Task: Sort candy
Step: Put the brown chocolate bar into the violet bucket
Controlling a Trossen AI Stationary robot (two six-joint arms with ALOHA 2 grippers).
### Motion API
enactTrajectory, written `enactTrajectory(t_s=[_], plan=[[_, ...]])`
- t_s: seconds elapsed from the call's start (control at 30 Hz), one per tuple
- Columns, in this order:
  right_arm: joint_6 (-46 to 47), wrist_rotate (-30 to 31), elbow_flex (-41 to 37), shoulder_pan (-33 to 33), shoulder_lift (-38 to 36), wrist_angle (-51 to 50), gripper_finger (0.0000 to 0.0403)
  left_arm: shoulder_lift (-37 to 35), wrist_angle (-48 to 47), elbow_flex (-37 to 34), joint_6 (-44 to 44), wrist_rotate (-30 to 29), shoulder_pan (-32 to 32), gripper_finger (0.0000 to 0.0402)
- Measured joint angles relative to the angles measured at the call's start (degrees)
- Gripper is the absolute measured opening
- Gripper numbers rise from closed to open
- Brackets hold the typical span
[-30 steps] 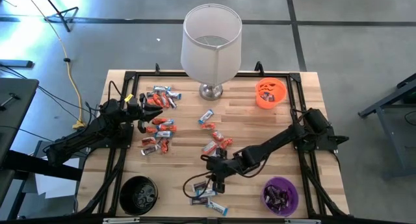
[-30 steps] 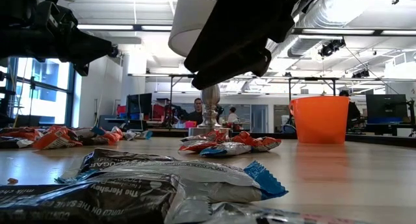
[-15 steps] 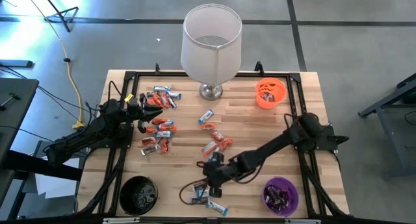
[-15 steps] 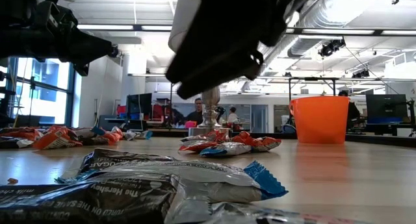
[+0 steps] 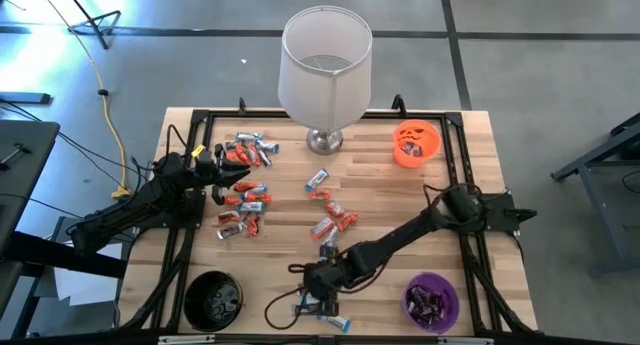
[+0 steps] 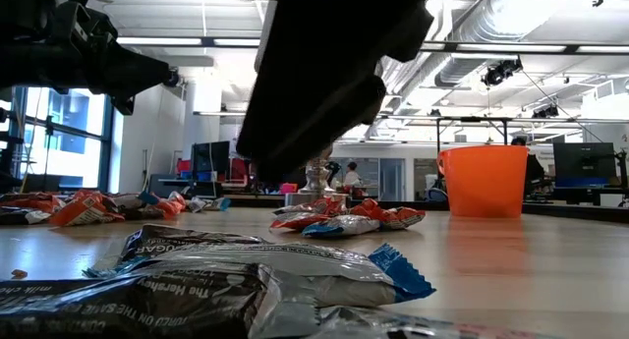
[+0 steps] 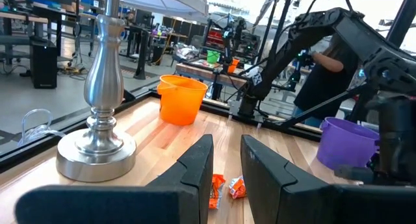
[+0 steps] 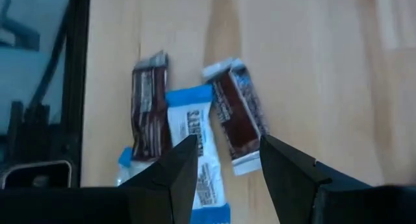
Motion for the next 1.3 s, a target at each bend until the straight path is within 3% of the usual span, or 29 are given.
enactTrajectory(t_s=[0.43, 1.0, 1.13, 1.3], plan=[[-5.7, -1.7, 8.7, -0.2, 7.7, -4.1, 0.016, 0.0, 0.0, 0.0, 0.0, 0.0, 0.0, 0.0064], [-6.3, 3.3, 9.1, -1.5, 8.9, -6.6, 0.0159, 0.0, 0.0, 0.0, 0.0, 0.0, 0.0, 0.0065], [-6.3, 3.6, 9.1, -1.5, 8.9, -6.7, 0.0135, 0.0, 0.0, 0.0, 0.0, 0.0, 0.0, 0.0065], [-6.2, 3.5, 9.0, -1.5, 8.9, -6.7, 0.0068, 0.0, 0.0, 0.0, 0.0, 0.0, 0.0, 0.0064]])
